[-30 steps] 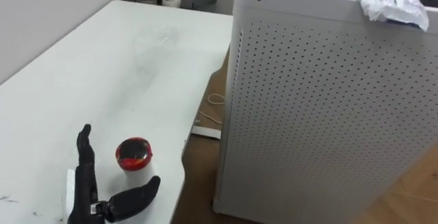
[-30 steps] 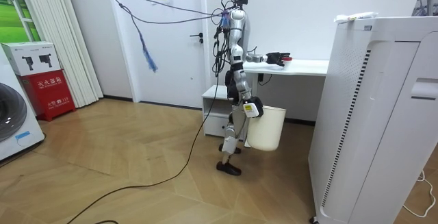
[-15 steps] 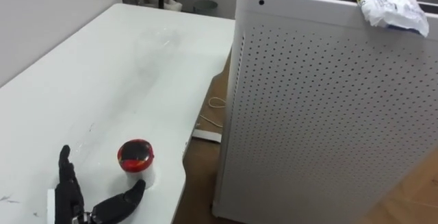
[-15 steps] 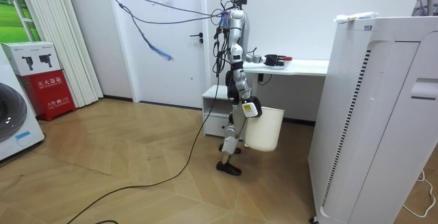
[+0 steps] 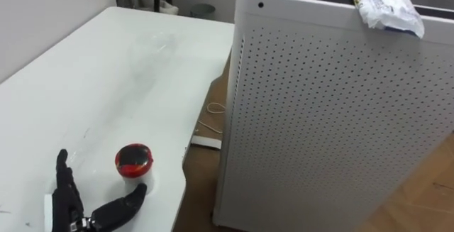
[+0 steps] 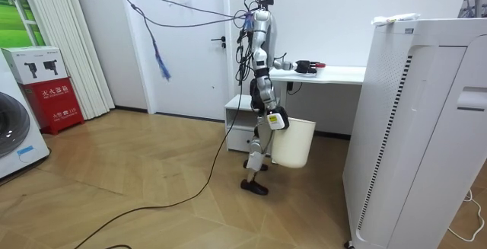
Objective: Pick garbage
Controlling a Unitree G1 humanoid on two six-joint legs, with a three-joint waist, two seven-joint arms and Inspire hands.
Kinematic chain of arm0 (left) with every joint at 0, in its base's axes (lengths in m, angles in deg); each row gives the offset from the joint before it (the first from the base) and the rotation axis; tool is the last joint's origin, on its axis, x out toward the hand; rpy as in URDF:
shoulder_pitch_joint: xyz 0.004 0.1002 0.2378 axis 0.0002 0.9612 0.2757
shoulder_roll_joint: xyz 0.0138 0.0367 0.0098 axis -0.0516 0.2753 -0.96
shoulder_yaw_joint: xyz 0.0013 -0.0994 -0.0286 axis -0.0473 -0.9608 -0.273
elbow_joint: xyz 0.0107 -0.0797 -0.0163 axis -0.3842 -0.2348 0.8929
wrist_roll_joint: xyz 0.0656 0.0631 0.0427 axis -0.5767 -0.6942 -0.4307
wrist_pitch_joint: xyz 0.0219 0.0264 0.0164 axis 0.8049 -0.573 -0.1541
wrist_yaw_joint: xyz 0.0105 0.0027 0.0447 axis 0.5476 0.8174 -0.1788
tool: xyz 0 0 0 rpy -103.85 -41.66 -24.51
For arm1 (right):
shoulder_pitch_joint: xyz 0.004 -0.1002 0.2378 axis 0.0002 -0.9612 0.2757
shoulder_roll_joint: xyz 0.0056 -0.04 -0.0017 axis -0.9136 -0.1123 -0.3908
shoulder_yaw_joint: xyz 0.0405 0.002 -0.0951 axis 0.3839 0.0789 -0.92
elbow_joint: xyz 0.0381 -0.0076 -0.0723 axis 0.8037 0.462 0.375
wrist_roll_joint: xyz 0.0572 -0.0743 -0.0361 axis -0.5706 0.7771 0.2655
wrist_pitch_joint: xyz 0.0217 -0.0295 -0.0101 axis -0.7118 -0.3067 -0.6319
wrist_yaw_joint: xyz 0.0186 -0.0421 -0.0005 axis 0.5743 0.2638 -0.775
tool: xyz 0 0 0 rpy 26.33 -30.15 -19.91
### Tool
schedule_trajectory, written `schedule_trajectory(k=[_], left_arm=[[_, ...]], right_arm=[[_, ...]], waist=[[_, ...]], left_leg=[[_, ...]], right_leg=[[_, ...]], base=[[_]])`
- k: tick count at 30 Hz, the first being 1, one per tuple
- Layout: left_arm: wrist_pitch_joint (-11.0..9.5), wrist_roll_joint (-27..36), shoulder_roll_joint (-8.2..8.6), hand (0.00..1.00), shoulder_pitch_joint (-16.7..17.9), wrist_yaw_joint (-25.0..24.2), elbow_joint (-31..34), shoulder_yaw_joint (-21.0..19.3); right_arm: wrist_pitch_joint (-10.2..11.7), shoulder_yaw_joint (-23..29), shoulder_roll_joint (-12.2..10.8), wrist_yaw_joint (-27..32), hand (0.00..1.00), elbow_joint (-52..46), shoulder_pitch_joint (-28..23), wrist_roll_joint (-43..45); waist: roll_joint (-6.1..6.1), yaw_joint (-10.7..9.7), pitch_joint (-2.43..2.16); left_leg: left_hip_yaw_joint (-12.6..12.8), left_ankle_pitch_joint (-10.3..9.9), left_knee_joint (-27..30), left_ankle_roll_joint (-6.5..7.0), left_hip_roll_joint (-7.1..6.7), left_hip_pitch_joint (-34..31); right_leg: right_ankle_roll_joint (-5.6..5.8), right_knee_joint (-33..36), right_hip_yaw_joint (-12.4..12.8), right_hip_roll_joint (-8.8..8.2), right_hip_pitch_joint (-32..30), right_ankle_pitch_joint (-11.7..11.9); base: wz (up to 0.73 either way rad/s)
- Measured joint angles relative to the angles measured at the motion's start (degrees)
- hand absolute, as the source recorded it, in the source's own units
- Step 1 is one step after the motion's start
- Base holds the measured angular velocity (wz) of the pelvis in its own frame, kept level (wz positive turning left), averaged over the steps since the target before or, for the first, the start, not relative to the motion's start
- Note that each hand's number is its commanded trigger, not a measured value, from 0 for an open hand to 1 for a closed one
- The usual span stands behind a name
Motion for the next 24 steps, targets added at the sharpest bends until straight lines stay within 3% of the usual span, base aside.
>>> schedule_trajectory(k=[5, 13, 14, 15, 24], left_arm=[[0.88, 1.42, -0.18, 0.00, -2.13, -0.55, -1.01, 0.99], [0.96, 1.77, -0.34, 0.00, -3.01, -0.72, -3.16, 1.73], [0.95, 1.77, -0.34, 0.84, -3.01, -0.68, -3.17, 1.73], [0.91, 1.76, -0.37, 1.00, -3.01, -0.59, -3.17, 1.73], [0.77, 1.84, -1.16, 1.00, -3.02, 0.92, -3.78, 1.16]], right_arm=[[0.01, -1.40, -0.02, -0.05, 1.00, -0.88, 0.28, 0.17], [-0.02, -1.44, 0.01, -0.88, 1.00, -1.36, 0.20, 0.25], [-0.02, -1.45, 0.01, -0.98, 1.00, -1.36, 0.20, 0.28], [-0.02, -1.44, 0.01, -1.11, 1.00, -1.36, 0.19, 0.29], [-0.03, -1.44, 0.01, -1.77, 1.00, -2.31, -0.26, 0.29]], waist=[[0.49, -1.26, 0.18], [2.04, -2.53, 0.03], [2.03, -2.64, 0.03], [2.01, -2.79, 0.03], [1.94, -2.86, 0.00]], left_leg=[[-0.35, 0.00, 0.17, 0.00, -0.10, -0.36], [-0.33, 0.00, -0.05, 0.00, -0.03, -0.48], [-0.33, 0.00, -0.08, 0.00, -0.02, -0.50], [-0.32, 0.00, -0.08, 0.00, -0.03, -0.47], [-0.18, 0.00, 0.04, 0.00, -0.05, -0.29]], right_leg=[[0.05, -0.09, -0.63, -0.17, 0.10, 0.03], [0.05, -0.07, -1.20, -0.15, -0.06, 0.03], [0.05, -0.06, -1.22, -0.15, -0.06, 0.03], [0.05, -0.05, -1.23, -0.16, -0.08, 0.03], [0.05, -0.02, -1.15, -0.21, 0.05, 0.03]], base=[[0.07], [0.00], [0.00], [0.00], [0.00]])
